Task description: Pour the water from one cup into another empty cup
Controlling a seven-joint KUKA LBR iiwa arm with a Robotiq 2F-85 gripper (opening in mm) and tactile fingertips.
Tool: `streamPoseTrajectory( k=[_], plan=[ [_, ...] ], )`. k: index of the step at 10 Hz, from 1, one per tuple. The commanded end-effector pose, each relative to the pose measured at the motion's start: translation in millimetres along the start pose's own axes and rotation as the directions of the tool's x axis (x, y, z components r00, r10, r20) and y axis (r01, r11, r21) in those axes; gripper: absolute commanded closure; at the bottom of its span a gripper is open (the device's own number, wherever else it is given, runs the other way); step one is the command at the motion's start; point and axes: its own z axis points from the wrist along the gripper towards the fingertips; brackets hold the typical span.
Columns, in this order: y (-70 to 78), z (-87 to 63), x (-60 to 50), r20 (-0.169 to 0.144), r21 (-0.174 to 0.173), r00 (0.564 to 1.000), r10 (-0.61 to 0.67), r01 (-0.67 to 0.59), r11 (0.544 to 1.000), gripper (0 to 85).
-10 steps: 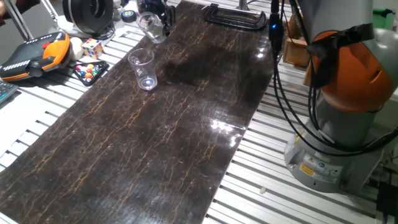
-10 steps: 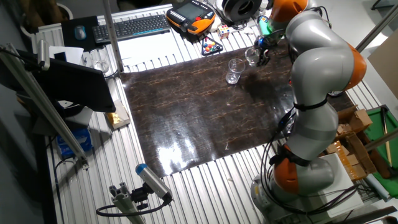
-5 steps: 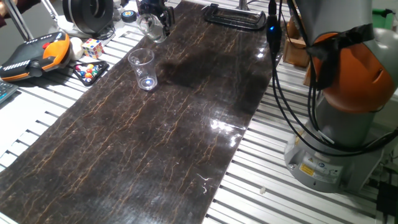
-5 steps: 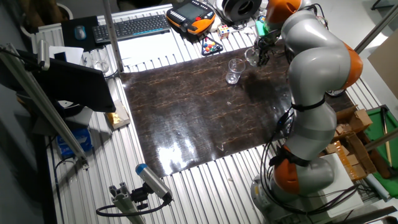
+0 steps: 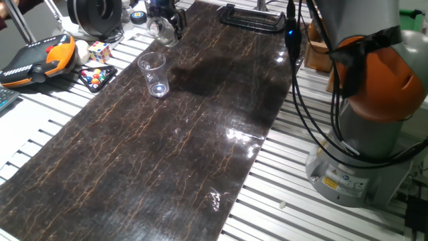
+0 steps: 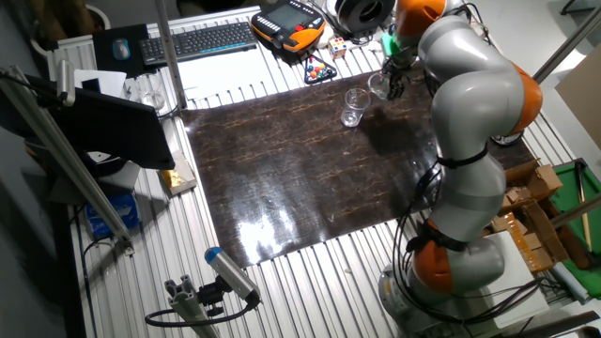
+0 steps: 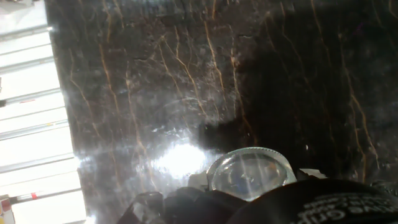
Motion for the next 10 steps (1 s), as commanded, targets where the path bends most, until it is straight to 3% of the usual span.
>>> streamPoseTrajectory(
  k=[1, 7, 10],
  plan=[
    [0.4, 0.7, 0.4, 0.012, -0.003, 1.0, -0.006, 0.006, 1.0, 84.3],
    [2.2, 4.0, 2.7, 0.074, -0.026, 0.997, -0.027, 0.029, 0.999, 84.3],
    [4.3, 6.5, -1.2, 0.107, -0.035, 0.994, -0.036, 0.04, 0.999, 84.3]
  ],
)
